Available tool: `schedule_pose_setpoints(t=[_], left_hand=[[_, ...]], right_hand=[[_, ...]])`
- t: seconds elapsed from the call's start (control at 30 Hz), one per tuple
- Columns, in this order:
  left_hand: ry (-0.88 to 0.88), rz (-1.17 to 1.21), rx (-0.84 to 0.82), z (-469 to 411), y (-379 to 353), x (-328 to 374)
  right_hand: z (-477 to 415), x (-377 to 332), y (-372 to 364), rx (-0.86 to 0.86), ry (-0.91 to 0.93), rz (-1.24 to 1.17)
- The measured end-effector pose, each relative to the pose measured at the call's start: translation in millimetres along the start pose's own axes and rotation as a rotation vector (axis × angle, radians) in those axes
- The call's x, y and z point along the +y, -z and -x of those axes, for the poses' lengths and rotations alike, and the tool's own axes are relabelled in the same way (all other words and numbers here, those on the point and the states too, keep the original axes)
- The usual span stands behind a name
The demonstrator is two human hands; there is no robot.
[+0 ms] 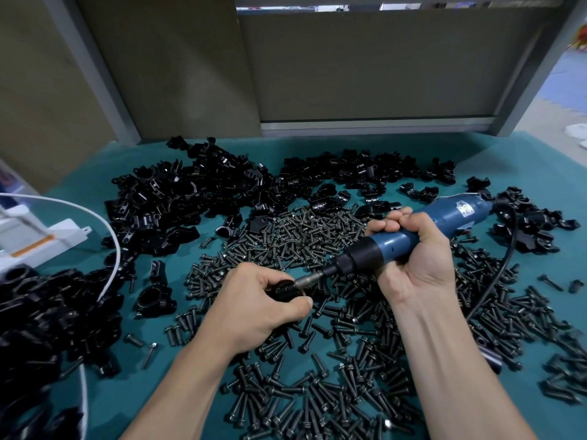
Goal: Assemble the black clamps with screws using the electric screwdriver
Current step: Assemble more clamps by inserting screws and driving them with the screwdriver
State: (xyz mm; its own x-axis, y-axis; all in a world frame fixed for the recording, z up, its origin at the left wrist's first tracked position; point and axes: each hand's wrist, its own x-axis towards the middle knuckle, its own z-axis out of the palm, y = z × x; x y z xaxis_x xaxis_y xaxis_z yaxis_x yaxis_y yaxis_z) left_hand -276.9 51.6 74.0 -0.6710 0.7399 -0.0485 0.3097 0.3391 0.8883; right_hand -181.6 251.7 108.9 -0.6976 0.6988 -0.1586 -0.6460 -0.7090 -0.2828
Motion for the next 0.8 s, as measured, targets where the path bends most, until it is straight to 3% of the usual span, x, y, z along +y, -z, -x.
schedule_pose_setpoints(t=[0.57,0.8], left_hand=[[-0.015,0.119,-0.024,-2.2,0.8,1.0],[0.005,0.246,-0.134,0.2,3.5,2.0]], right_hand=[[0.2,-1.3,4.6,-0.169,0.000,-0.004],[-4.1,-18.4,10.4,0.031,0.005,-0.045]])
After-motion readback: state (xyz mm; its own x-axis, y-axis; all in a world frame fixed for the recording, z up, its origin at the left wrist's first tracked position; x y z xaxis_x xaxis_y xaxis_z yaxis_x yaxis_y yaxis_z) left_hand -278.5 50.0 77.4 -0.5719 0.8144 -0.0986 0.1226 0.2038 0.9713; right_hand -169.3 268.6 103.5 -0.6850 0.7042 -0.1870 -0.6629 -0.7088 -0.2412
